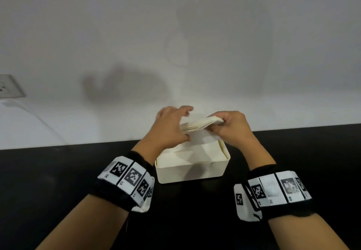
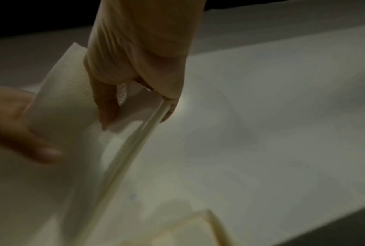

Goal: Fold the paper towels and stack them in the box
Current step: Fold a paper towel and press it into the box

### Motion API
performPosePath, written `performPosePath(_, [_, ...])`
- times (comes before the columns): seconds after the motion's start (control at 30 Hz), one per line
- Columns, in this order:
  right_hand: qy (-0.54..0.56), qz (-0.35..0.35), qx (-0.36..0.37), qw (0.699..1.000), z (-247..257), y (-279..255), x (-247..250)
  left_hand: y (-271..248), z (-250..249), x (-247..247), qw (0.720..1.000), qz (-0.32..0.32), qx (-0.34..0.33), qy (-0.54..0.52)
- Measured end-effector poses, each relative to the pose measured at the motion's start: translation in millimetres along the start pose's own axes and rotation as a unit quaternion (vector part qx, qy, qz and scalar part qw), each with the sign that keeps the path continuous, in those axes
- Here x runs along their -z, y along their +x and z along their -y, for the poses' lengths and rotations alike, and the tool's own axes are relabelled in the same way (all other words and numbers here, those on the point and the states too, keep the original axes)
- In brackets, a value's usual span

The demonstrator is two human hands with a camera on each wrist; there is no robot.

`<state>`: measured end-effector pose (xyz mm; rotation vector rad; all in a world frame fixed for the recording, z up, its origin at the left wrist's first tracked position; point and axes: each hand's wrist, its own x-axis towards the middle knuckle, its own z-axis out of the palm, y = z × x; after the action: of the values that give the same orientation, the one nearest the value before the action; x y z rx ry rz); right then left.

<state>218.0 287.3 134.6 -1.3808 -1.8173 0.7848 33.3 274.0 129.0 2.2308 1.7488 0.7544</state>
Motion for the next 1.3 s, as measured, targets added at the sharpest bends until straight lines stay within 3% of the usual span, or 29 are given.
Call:
performPosePath(0.13, [-0.009, -0.033, 0.031, 0.999, 14.7, -4.2, -1.8, 1.8, -12.4, -1.5, 0.994, -0.018, 0.043, -0.099])
performPosePath(0.2, [0.007, -0.055, 0.005, 0.998, 10.3, -4.5, 0.3, -1.5, -12.9, -0.9, 0.966, -0.036, 0.101, -0.236])
performPosePath(0.33, [0.104, -0.029, -0.048, 0.993, -0.6, -4.6, -9.0, -4.1, -19.3, -2.3, 0.85, -0.08, 0.161, -0.495])
performPosePath(0.43, [0.063, 0.038, -0.086, 0.994, -11.4, -1.4, -17.8, -1.3, -18.0, -1.3, 0.747, -0.11, 0.177, -0.632])
performPosePath(0.5, [0.02, 0.064, -0.11, 0.992, -21.2, 0.0, -18.2, -1.7, -12.2, 0.0, 0.705, -0.115, 0.179, -0.676])
performPosePath(0.57, [0.037, 0.059, -0.126, 0.99, -32.5, 2.2, -14.3, -4.3, -3.7, -0.5, 0.692, -0.127, 0.18, -0.688])
performPosePath(0.67, [0.153, -0.006, -0.144, 0.978, -45.1, 8.1, -2.6, -10.1, 19.1, -3.3, 0.696, -0.159, 0.191, -0.673])
performPosePath(0.8, [0.243, -0.043, -0.146, 0.958, -57.1, 13.9, 0.5, -19.8, 49.1, -17.8, 0.805, -0.14, 0.217, -0.534])
performPosePath(0.93, [0.236, -0.028, -0.181, 0.954, -72.3, 14.5, -16.1, -24.2, 62.9, -42.3, 0.85, -0.115, 0.26, -0.443])
performPosePath(1.03, [0.207, -0.008, -0.196, 0.958, -78.8, 14.8, -27.7, -24.7, 64.4, -57.8, 0.858, -0.104, 0.272, -0.424])
performPosePath(1.17, [0.202, -0.015, -0.19, 0.961, -77.7, 17.7, -35.3, -22.6, 60.1, -67.6, 0.833, -0.128, 0.271, -0.465])
performPosePath(1.3, [0.21, -0.026, -0.182, 0.96, -74.8, 18.5, -35.7, -22.1, 56.0, -66.5, 0.833, -0.149, 0.261, -0.465])
